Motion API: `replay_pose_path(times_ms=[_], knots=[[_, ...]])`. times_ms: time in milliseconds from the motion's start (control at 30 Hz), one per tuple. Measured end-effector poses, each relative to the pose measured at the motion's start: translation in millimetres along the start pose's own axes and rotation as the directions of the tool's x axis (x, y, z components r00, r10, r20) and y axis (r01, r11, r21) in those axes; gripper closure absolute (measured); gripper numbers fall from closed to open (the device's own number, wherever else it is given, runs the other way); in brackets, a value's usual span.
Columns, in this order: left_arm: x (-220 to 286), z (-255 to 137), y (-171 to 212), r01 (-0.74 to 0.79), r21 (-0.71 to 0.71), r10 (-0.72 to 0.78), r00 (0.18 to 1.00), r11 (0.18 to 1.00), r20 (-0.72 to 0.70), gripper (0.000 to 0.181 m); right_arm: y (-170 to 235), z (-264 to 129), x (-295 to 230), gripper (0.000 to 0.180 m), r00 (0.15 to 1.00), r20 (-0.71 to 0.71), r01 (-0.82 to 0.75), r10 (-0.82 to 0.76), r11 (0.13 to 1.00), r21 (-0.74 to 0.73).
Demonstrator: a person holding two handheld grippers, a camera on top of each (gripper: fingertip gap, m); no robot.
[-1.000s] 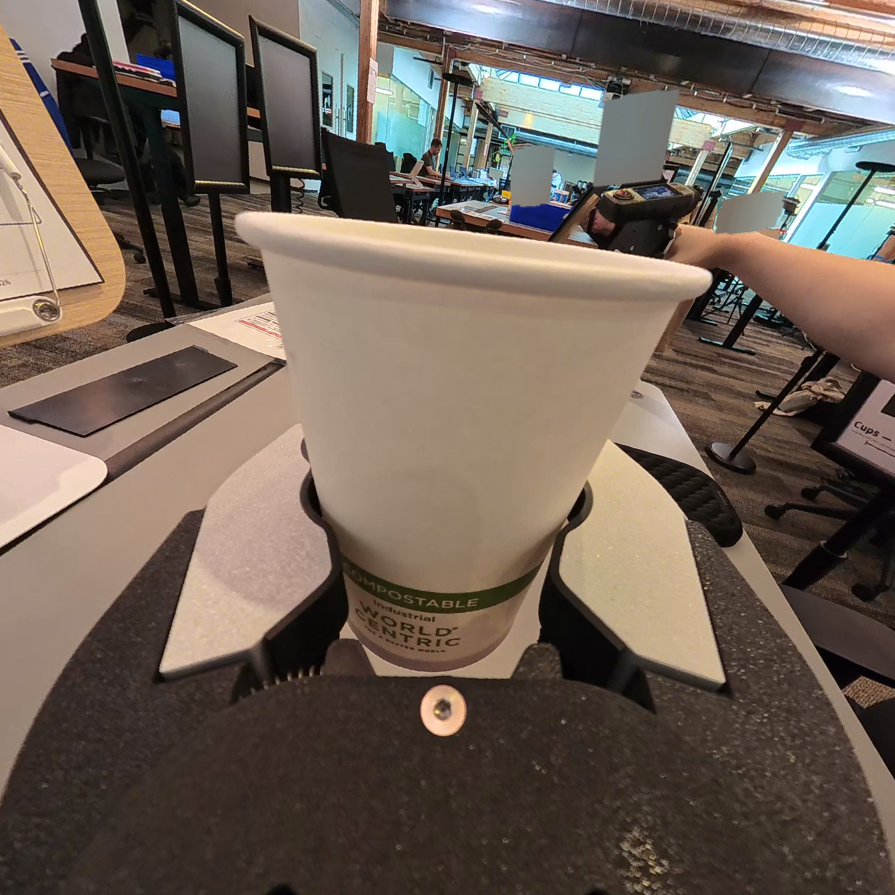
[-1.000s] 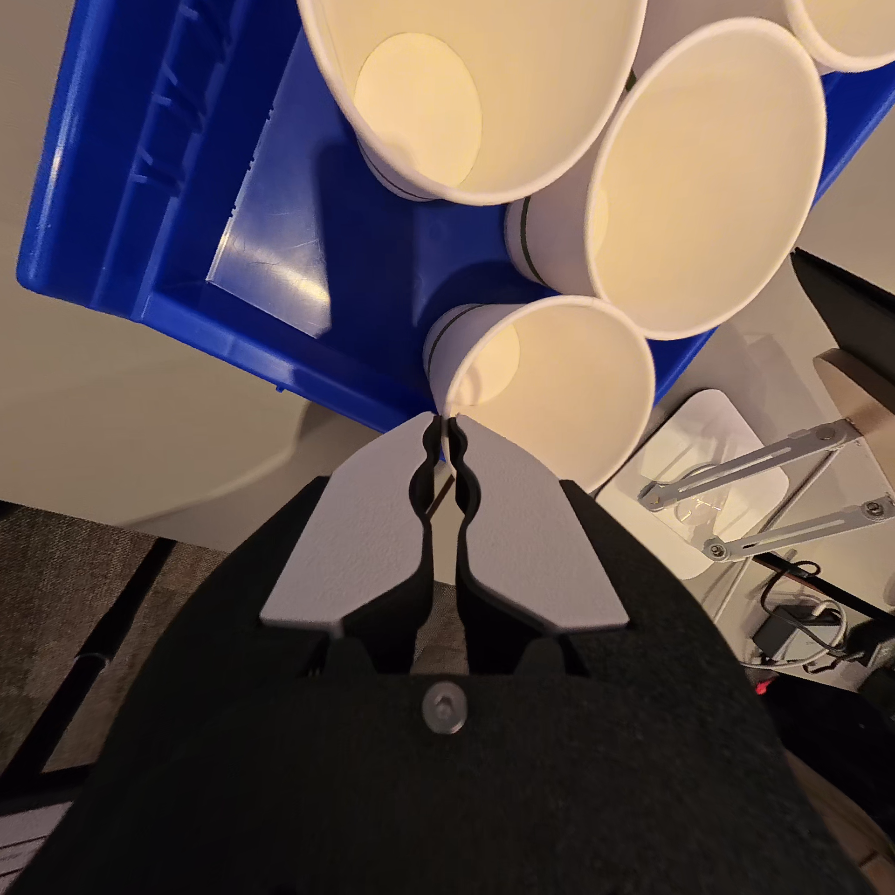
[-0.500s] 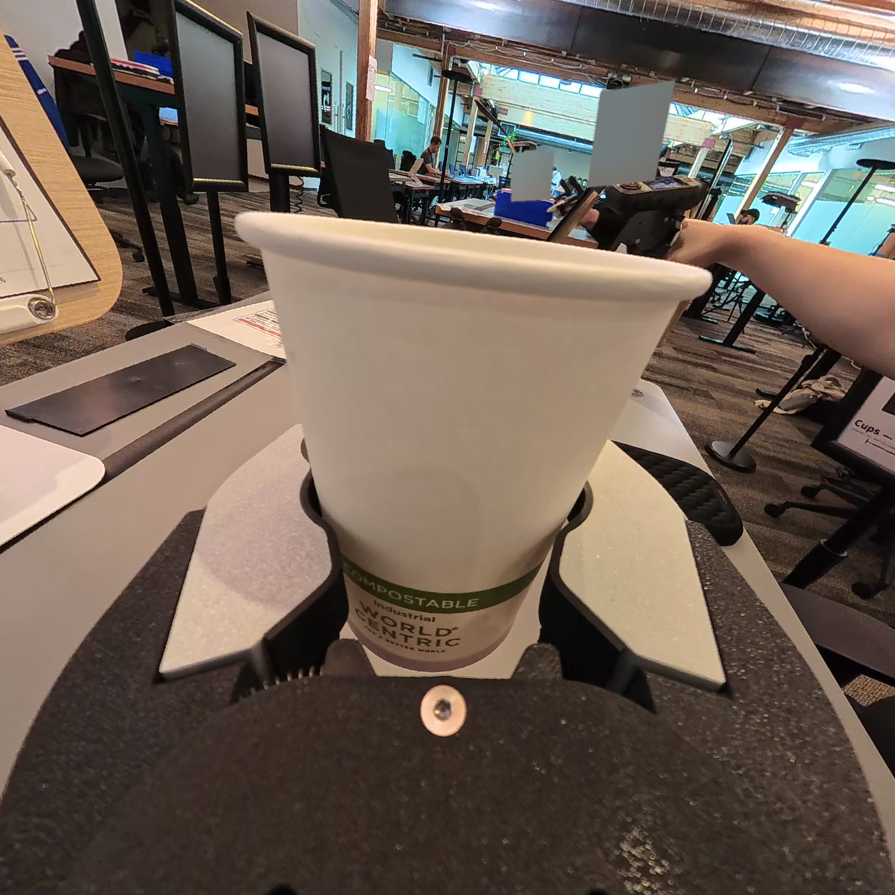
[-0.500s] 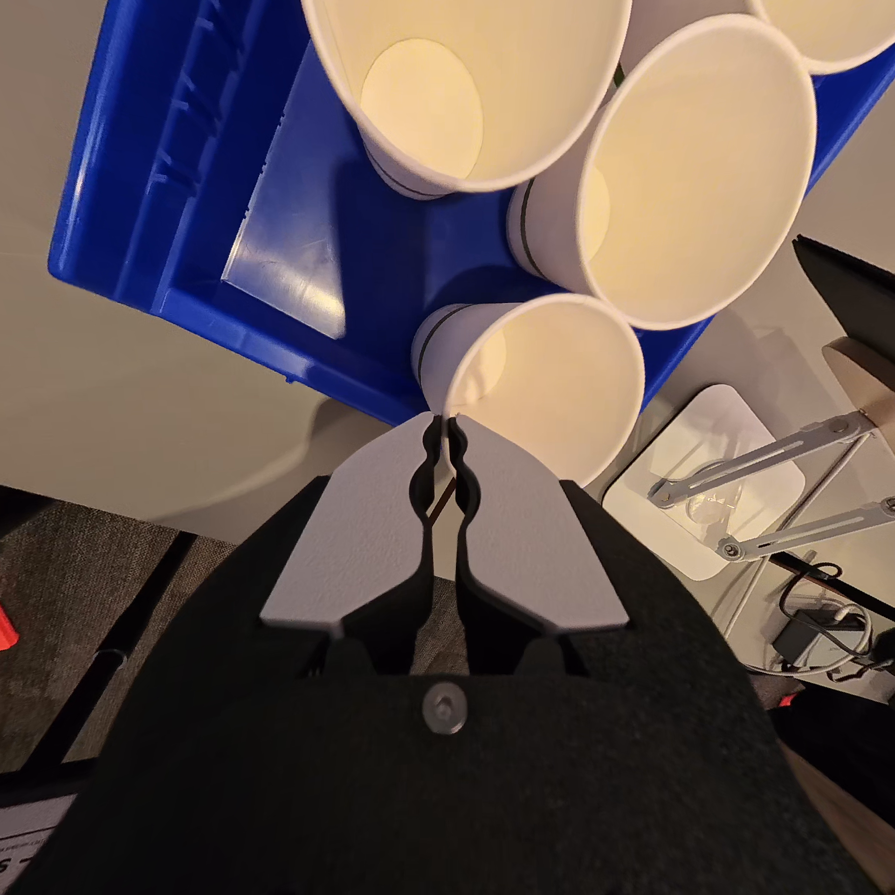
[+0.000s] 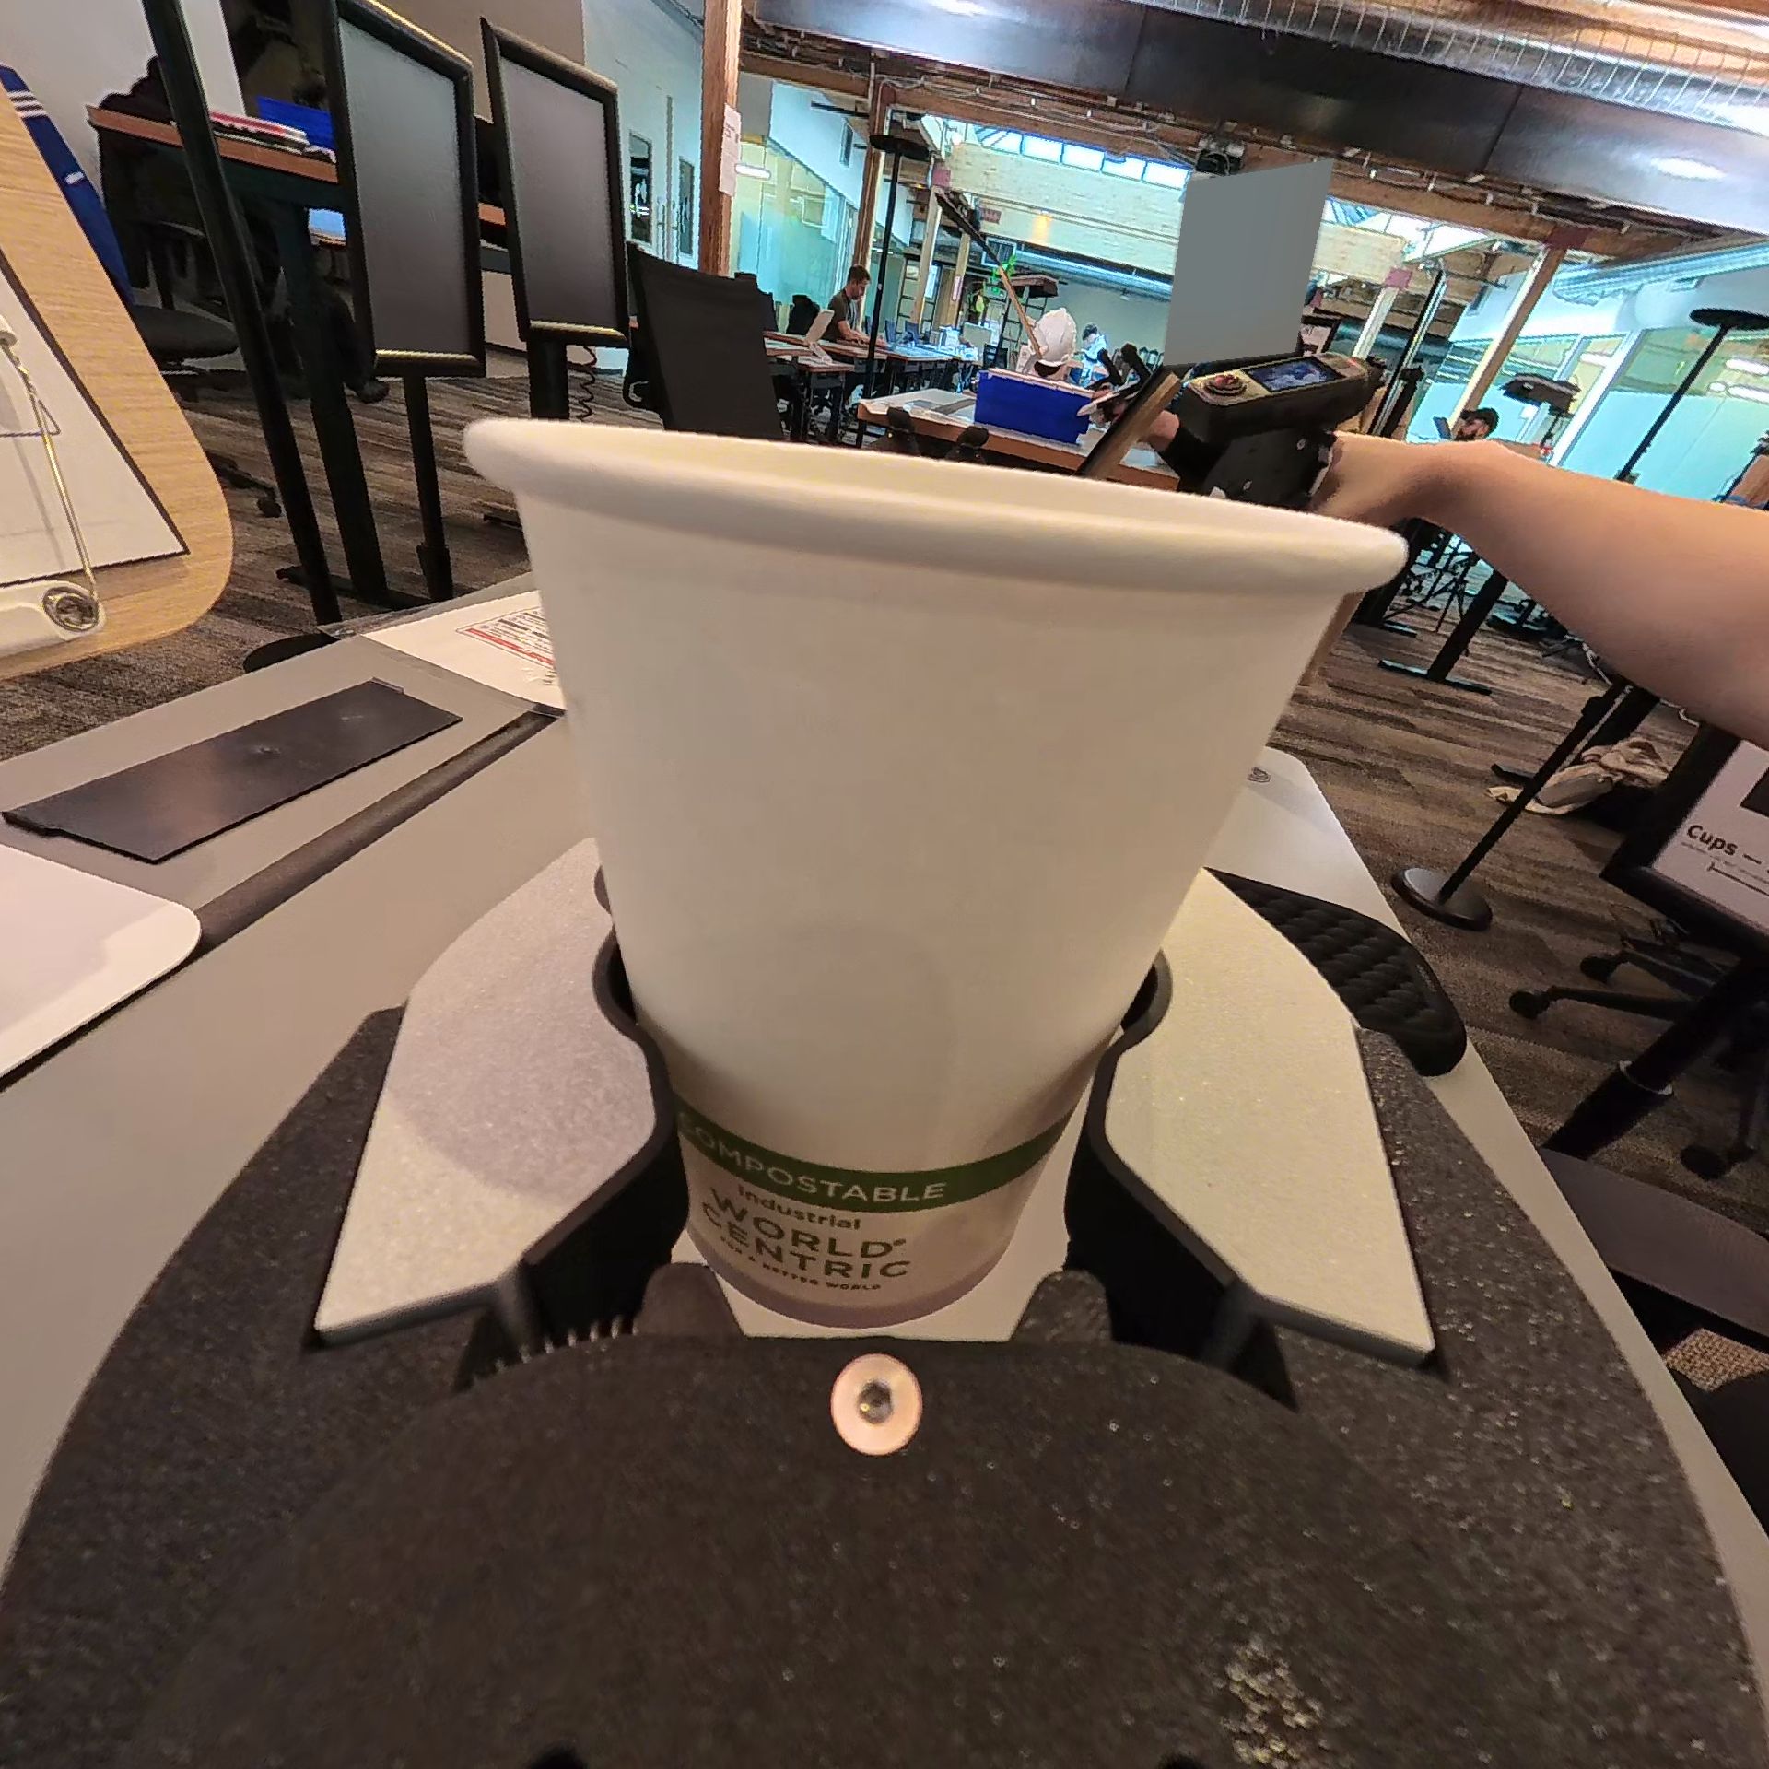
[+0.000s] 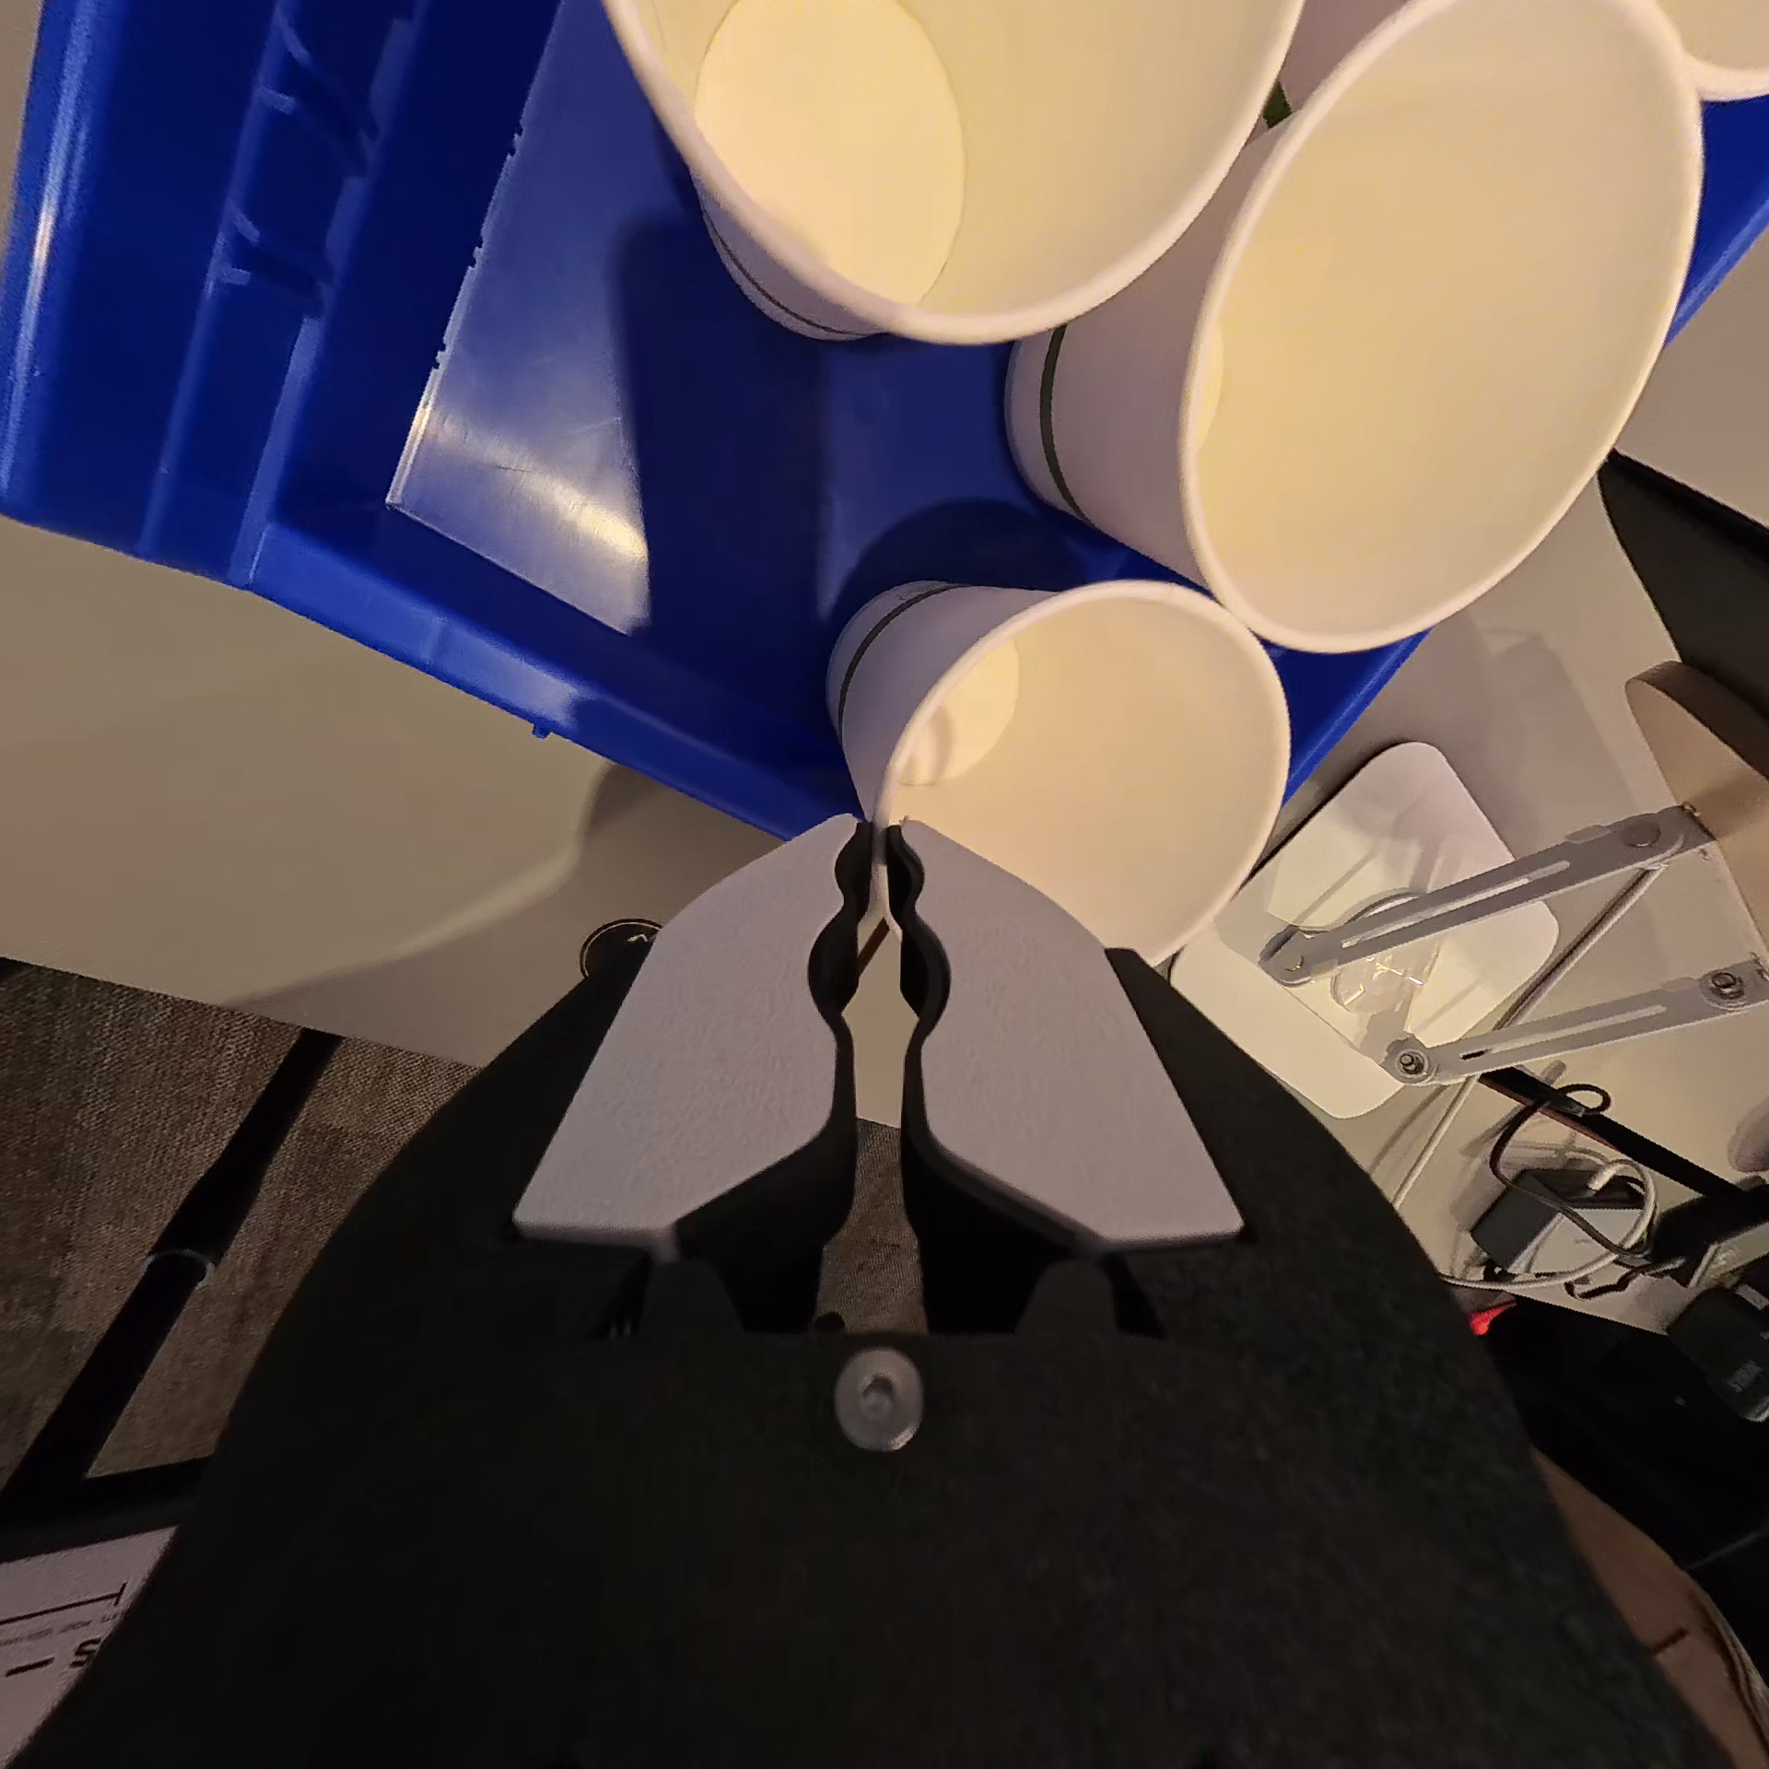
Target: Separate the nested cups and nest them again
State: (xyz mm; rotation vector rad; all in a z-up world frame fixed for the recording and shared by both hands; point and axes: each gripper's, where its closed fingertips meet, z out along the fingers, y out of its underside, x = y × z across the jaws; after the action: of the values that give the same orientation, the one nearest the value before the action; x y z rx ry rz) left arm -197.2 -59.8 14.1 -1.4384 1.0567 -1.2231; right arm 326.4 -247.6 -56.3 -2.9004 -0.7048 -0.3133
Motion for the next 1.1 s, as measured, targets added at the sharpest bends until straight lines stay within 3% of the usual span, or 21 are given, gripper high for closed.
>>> replay_pose_path(times_ms=[233,367,567,700,867,967,1100], knots=[[-1,-2,-2,0.004,0.009,-0.004,1.000,1.000,0.000,0.081,-1,2,0,0.176,1.000,0.003,-0.003,0.003,1.000,0.003],[0,-2,-3,0.003,0.010,-0.003,1.000,1.000,-0.001,0.081,0,-1,1,0.158,1.000,-0.011,-0.001,0.001,1.000,0.019],[1,0,-2,0.002,0.004,-0.002,1.000,1.000,-0.004,0.081,-28,-72,11,0.155,0.995,-0.094,0.036,-0.020,0.984,0.174],[2,3,0,-0.003,-0.004,0.003,1.000,1.000,-0.007,0.081,-98,-156,-15,0.157,0.983,-0.132,0.167,-0.127,0.917,0.362],[5,4,1,-0.011,-0.009,0.011,1.000,1.000,-0.008,0.081,-209,-241,-114,0.162,0.906,-0.057,0.375,-0.420,0.729,0.573],[7,4,1,-0.010,-0.010,0.010,1.000,1.000,-0.014,0.081,-263,-265,-176,0.161,0.821,-0.008,0.448,-0.570,0.635,0.629],[9,6,5,-0.017,-0.026,0.016,1.000,1.000,-0.017,0.081,-318,-266,-257,0.161,0.675,0.010,0.562,-0.738,0.523,0.640]])
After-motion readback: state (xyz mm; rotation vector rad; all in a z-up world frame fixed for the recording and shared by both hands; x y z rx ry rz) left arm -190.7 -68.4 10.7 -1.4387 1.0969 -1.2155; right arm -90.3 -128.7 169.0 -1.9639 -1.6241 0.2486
